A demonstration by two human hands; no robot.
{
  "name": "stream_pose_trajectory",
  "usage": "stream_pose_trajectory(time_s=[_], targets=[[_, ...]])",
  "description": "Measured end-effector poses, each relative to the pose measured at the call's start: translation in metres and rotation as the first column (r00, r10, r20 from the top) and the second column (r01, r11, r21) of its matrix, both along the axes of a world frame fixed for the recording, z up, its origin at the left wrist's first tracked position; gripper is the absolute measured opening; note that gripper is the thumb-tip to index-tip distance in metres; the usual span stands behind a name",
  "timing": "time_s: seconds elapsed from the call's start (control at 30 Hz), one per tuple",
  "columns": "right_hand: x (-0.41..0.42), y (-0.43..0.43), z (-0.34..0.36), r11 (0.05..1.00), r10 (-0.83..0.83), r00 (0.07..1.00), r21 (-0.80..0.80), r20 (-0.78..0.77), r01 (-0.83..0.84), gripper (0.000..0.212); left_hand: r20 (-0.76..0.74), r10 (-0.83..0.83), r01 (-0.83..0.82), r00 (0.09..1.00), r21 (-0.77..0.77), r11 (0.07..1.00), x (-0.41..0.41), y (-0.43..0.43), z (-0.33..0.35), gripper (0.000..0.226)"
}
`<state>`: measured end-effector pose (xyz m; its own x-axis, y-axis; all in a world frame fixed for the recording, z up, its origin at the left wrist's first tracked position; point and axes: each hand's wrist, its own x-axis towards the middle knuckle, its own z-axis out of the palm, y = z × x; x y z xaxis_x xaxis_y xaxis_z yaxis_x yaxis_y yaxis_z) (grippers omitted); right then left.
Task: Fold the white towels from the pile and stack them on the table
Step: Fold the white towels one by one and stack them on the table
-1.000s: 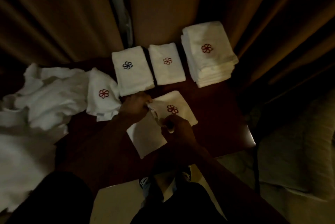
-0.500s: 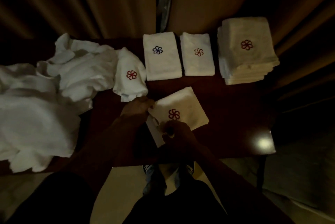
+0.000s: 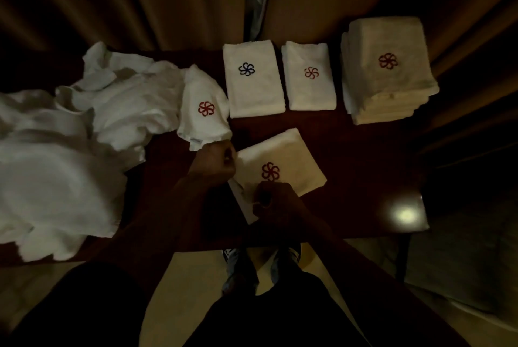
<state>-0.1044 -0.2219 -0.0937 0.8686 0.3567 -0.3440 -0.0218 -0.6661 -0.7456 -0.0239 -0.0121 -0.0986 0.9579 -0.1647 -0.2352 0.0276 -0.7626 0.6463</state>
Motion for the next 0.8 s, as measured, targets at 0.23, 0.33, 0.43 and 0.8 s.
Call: stream_pose_trajectory(time_s=[0.23,0.33,0.43,0.8], targets=[[-0.006,-0.003,-0.018,0.992,-0.123,0.976,0.021,0.179,0.121,0.037,0.029,-0.169,0.160,0.985,0.198,0.967,-0.006,0.007,-0.018,0.045],[-0.002,0.000,-0.020,0.974,-0.223,0.882,0.063,0.415,0.216,0.044,0.175,-0.220,0.190,0.960,0.177,0.966,-0.011,0.002,-0.018,0.065],[0.000,-0.004,-0.023,0.963,-0.261,0.850,0.067,0.457,0.259,0.044,0.235,-0.232,0.191,0.944,0.185,0.964,-0.015,-0.003,-0.019,0.074],[0.007,-0.043,-0.023,0.837,-0.302,0.947,-0.445,0.110,0.318,0.080,-0.140,-0.142,0.177,0.980,0.288,0.941,-0.025,-0.006,-0.036,0.098]])
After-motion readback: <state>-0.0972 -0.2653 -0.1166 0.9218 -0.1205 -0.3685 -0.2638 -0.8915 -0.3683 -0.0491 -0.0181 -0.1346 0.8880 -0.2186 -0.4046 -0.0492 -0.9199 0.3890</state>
